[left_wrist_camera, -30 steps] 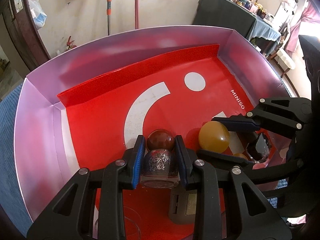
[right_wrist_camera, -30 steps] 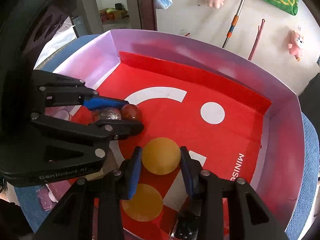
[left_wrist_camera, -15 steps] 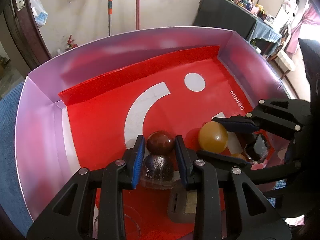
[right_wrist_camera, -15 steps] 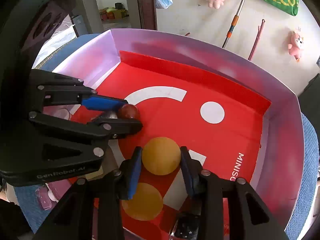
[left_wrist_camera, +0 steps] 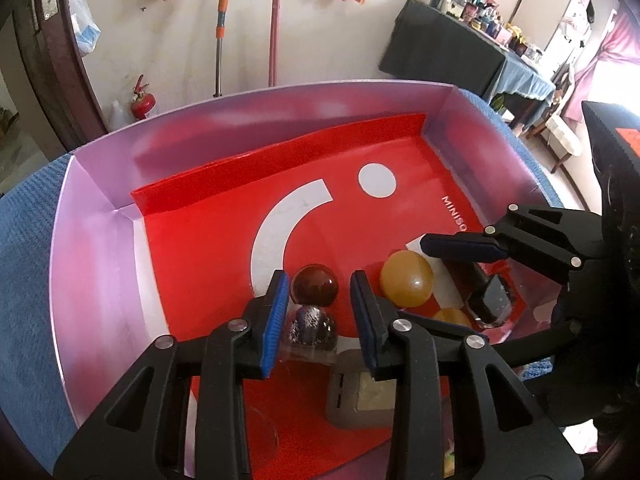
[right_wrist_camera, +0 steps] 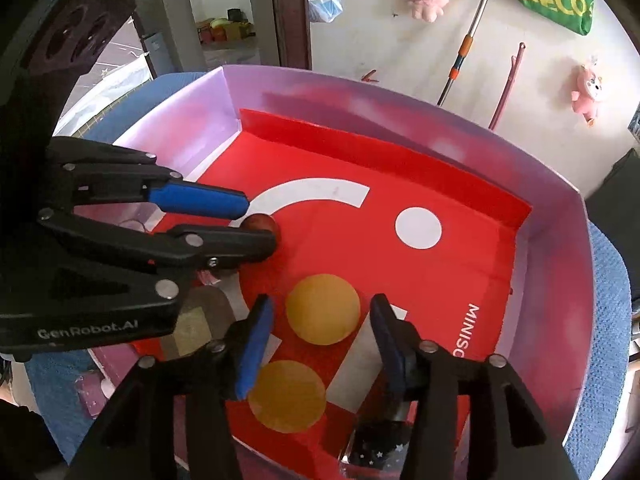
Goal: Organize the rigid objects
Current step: 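Open both grippers to release the bottle and sponge in the box, then withdraw both grippers from the box toward the remaining items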
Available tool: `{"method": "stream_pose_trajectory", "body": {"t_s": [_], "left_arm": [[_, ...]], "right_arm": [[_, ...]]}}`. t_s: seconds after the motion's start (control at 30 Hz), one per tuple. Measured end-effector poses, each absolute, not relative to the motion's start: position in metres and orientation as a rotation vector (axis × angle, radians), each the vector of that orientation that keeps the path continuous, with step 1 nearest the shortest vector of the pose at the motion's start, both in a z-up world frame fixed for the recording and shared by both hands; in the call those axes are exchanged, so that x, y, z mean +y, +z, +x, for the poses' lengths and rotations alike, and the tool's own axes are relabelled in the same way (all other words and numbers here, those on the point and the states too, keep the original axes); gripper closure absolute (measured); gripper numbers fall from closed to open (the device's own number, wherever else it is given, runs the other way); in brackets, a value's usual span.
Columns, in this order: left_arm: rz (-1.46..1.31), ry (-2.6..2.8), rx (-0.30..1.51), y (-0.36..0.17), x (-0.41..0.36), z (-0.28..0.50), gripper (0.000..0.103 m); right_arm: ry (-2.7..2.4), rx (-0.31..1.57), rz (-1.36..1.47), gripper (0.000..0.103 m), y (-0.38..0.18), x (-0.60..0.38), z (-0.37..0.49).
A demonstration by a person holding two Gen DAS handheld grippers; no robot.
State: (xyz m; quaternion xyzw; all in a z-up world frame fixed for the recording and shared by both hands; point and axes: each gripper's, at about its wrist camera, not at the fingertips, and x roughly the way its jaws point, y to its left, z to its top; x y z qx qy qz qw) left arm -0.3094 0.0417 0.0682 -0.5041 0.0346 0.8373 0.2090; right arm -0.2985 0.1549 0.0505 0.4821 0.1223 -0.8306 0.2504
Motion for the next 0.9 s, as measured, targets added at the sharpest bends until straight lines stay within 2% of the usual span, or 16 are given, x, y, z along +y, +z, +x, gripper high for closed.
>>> {"method": "stream_pose_trajectory", "body": {"t_s": [0.03, 0.07, 0.2, 0.3, 0.37, 0.5, 0.57, 0.67, 0.83, 0.9], "left_arm": [[-1.392, 2.339, 0.088, 0.071, 0.041, -0.307, 0.052], [-1.373, 2.354, 0.078, 0.075, 0.039, -0.304, 0.042], [-1.265, 2.398, 0.036, 0.095, 0.033, -0.284, 0.041], [-1.205, 2.439, 0.007, 0.112, 0.028, -0.266, 0.04], [-1.159, 2.472, -0.013, 0.122, 0.023, -0.252, 0.033], [-1.05, 2.549, -0.006, 0.142, 0.018, -0.221, 0.032], [-0.995, 2.596, 0.002, 0.15, 0.017, -0.204, 0.025], [-0.899, 2.67, 0.009, 0.161, 0.013, -0.177, 0.02], [-0.742, 2.776, 0.022, 0.17, 0.011, -0.13, 0.008], [-0.684, 2.814, 0.035, 0.17, 0.012, -0.112, 0.008]], "right_arm": [[-2.269, 0.333, 1.308, 0.047, 0.053, 0.156, -0.297], [-2.275, 0.333, 1.304, 0.047, 0.055, 0.157, -0.296], [-2.314, 0.332, 1.273, 0.045, 0.071, 0.165, -0.283], [-2.359, 0.316, 1.222, 0.037, 0.089, 0.175, -0.267], [-2.391, 0.304, 1.179, 0.034, 0.102, 0.183, -0.252], [-2.441, 0.287, 1.097, 0.024, 0.126, 0.195, -0.218], [-2.466, 0.292, 1.055, 0.017, 0.136, 0.188, -0.2], [-2.501, 0.301, 0.982, 0.01, 0.149, 0.19, -0.173], [-2.575, 0.301, 0.844, 0.003, 0.167, 0.192, -0.124], [-2.608, 0.285, 0.792, 0.003, 0.174, 0.194, -0.106]]}}
